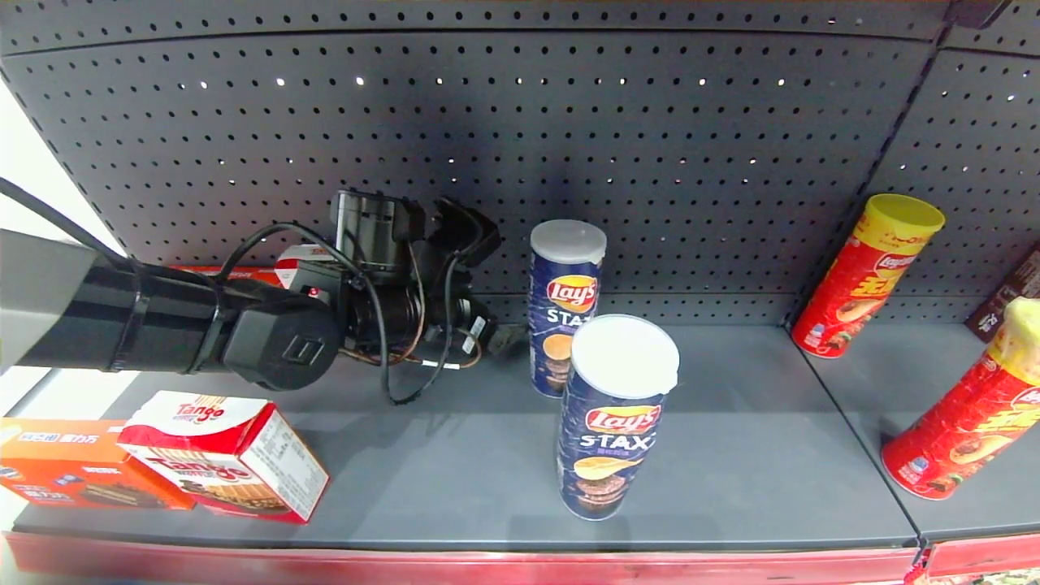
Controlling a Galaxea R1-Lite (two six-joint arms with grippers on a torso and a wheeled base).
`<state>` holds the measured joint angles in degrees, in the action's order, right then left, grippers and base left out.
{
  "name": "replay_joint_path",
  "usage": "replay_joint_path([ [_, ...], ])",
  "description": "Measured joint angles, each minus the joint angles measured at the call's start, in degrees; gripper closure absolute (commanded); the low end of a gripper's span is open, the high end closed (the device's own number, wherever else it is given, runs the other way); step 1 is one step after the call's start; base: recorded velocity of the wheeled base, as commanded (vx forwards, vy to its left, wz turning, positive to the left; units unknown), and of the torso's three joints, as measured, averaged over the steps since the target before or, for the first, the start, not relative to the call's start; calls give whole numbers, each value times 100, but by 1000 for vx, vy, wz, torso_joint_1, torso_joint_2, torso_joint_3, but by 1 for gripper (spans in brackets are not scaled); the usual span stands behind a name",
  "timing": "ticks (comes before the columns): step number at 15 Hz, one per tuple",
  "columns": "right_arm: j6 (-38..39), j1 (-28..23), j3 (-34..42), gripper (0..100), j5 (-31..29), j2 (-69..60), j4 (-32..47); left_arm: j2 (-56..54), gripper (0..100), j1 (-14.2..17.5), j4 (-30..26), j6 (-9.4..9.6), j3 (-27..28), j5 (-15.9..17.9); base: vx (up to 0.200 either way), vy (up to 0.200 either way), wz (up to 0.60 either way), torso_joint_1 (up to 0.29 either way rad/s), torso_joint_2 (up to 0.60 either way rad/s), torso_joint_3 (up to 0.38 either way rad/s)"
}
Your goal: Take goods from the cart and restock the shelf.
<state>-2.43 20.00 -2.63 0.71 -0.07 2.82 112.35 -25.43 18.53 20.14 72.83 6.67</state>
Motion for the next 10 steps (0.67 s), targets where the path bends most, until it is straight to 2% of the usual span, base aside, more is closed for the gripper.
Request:
replay_joint_path([
  [3, 9, 69, 0, 0, 5, 2, 5, -240, 0, 21, -24, -30, -83, -5, 0, 0, 0, 0, 0, 0],
  [5, 44, 5, -105, 0, 5, 73, 13, -636, 0, 148, -121, -46, -273, -5, 0, 0, 0, 0, 0, 0],
  [8, 65, -77, -1023, 0, 180, 889, 20, -1312, 0, 369, -307, -60, -750, -5, 0, 0, 0, 0, 0, 0],
  [10, -68, 22, -1580, 0, 389, 1944, -148, -1591, 0, 407, -132, -27, -983, -101, 0, 0, 0, 0, 0, 0],
])
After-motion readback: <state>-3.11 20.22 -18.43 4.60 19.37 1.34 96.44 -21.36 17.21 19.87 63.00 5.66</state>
